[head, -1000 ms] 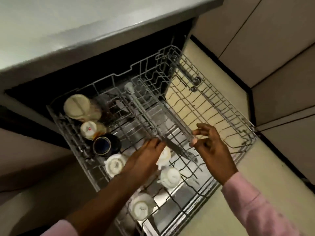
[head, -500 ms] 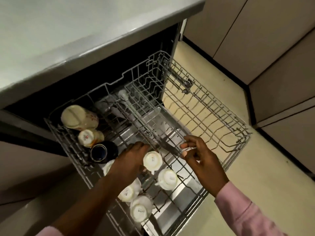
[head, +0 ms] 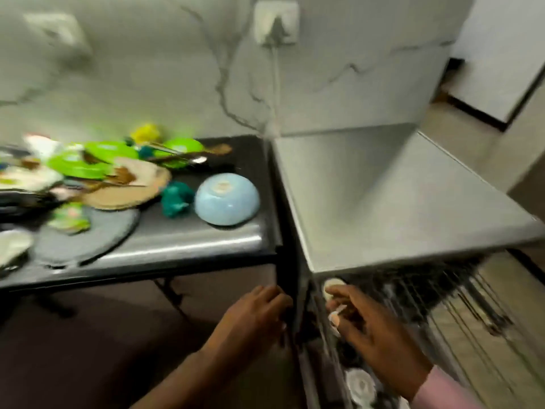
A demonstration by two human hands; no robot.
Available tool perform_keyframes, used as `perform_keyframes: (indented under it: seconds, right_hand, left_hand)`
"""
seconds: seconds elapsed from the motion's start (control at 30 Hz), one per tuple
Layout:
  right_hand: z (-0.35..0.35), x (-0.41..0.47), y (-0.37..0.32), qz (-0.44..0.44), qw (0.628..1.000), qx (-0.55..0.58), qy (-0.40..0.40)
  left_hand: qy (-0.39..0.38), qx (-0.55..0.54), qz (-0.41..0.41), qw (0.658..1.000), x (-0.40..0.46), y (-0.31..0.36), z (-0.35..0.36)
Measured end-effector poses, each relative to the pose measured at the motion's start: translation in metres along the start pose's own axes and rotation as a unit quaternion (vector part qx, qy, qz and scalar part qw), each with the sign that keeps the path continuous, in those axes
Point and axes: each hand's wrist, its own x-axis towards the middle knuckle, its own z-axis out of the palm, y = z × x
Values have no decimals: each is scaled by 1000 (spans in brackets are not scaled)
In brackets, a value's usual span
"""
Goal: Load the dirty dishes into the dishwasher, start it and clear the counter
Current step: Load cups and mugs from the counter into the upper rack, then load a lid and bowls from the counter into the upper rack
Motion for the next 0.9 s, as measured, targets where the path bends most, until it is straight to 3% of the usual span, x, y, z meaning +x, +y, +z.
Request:
perform_keyframes:
  seconds: [0.17,0.47,0.9]
  right_hand:
    - [58,53,-112,-114,988,-47,-93]
    - [144,112,-238,-239,951,-79,-182]
    - [276,248,-299,-333,898,-56,-282]
  left_hand:
    - [95,16,-136,986,-88,-73,-113]
    - [240,37,-268,932,-199,-147,-224]
    - [305,46,-420,853,-260,-265,-274]
